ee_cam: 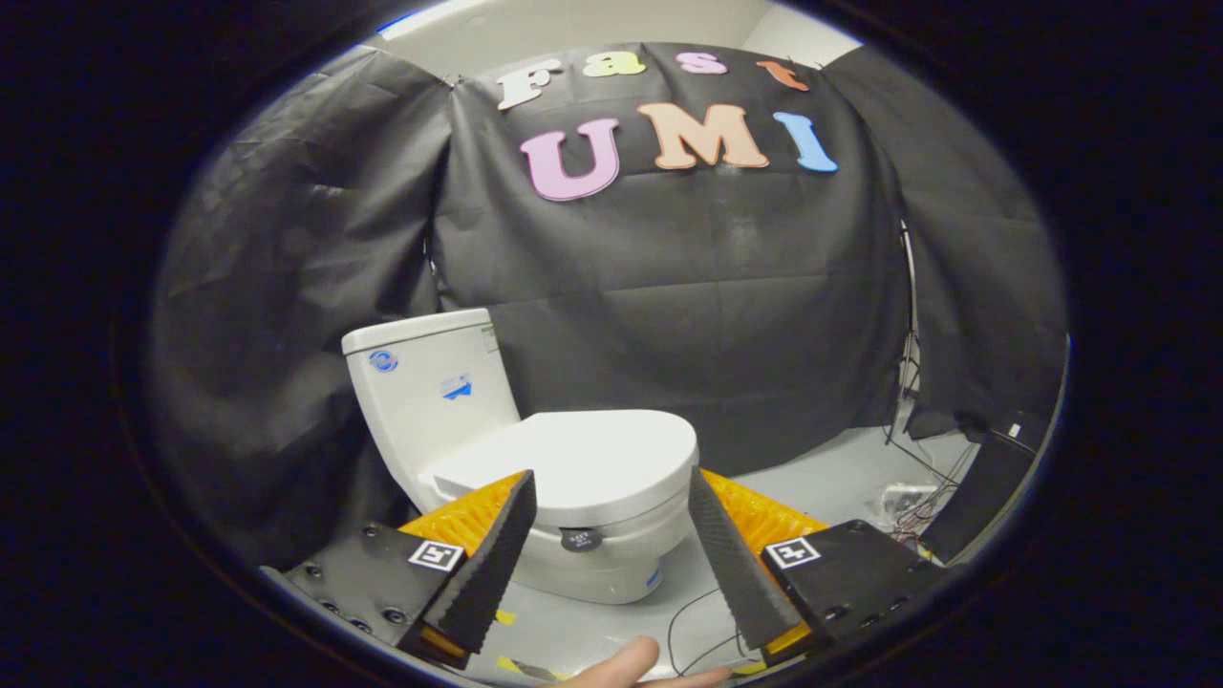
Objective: Open the toilet lid.
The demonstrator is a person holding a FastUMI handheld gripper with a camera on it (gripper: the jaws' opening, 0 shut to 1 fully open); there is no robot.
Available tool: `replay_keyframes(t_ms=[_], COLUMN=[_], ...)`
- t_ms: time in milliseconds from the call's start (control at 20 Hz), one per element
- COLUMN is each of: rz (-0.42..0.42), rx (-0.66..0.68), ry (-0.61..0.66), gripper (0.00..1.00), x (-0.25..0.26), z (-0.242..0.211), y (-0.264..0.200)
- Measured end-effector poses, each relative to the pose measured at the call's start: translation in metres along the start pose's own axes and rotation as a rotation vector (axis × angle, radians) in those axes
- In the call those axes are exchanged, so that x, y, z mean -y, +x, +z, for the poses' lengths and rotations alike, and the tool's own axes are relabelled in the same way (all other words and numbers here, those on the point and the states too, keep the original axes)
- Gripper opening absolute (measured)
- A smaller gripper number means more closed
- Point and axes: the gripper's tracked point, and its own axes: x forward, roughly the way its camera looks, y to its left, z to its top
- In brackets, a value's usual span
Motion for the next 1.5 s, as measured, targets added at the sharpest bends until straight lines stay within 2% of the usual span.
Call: replay_keyframes(t_ms=[150,300,350,500,550,750,850,900,1000,1150,1250,1350,1500], rz=[-0.039,-0.070,-0.095,-0.248,-0.273,-0.223,-0.270,-0.263,-0.253,-0.219,-0.221,-0.216,-0.189], rx=[-0.016,-0.039,-0.069,-0.279,-0.328,-0.293,-0.275,-0.291,-0.289,-0.373,-0.418,-0.406,-0.439], ry=[0.036,0.137,0.186,0.406,0.486,0.744,0.901,0.982,1.073,1.163,1.152,1.127,1.004], gripper=[0.99,0.99,0.99,0.99,0.97,0.93,0.92,0.91,0.91,0.90,0.67,0.67,0.16], x=[0.008,0.007,0.010,0.022,0.021,-0.003,-0.002,-0.010,-0.022,-0.043,-0.047,-0.047,-0.048], z=[-0.007,-0.019,-0.030,-0.091,-0.110,-0.121,-0.130,-0.136,-0.149,-0.169,-0.185,-0.179,-0.178], y=[0.008,0.026,0.034,0.049,0.051,0.075,0.090,0.096,0.110,0.118,0.118,0.121,0.119])
